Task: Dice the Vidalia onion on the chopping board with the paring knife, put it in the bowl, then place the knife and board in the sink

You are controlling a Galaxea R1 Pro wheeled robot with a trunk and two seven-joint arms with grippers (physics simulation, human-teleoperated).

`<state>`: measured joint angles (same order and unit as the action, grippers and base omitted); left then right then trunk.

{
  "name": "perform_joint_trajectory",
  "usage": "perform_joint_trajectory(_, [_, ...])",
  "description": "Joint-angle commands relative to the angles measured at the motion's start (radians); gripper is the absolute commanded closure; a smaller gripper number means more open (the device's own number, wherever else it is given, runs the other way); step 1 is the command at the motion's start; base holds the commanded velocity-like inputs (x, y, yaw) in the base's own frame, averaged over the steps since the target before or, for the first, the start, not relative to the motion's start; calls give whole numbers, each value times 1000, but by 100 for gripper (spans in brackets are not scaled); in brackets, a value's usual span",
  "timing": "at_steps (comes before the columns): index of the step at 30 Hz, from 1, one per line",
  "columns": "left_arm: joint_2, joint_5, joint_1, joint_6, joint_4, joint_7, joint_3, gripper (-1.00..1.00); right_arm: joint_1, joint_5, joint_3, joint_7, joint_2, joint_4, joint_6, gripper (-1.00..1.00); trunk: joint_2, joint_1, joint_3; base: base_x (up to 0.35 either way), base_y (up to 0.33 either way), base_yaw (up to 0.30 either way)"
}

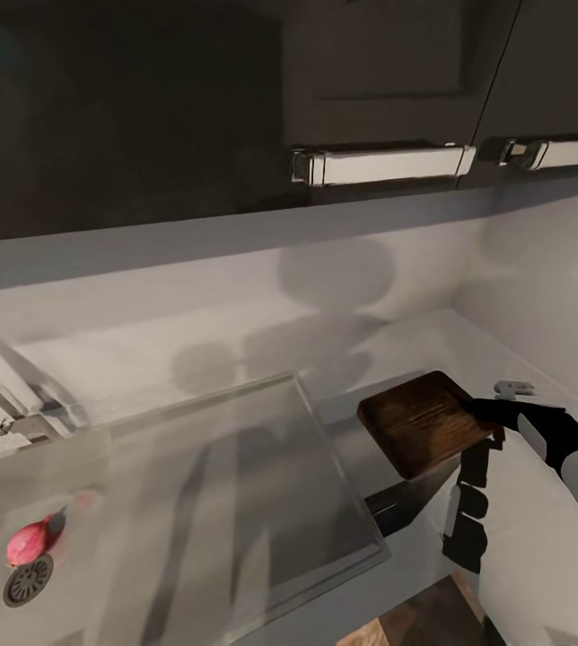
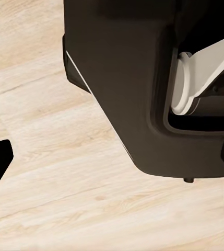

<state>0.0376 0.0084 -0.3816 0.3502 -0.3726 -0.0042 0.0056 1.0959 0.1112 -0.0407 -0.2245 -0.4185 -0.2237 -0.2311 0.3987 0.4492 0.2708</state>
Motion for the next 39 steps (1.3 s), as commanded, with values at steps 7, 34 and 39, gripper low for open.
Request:
perform_joint_trajectory(7, [0, 1, 0, 1, -2, 0, 1, -100, -1, 11, -17, -2, 0, 23, -8, -100, 1, 1, 2, 0, 0, 0])
perform_joint_trajectory(34, [1, 1, 0, 3, 8, 0, 1, -100, -1, 10, -17, 1, 0, 27, -7, 100, 1, 1, 2, 0, 0, 0])
perform_joint_trajectory(39, [1, 1, 0, 4, 7, 0, 1, -100, -1, 10, -17, -1, 0, 26, -9, 100, 1, 1, 2, 0, 0, 0])
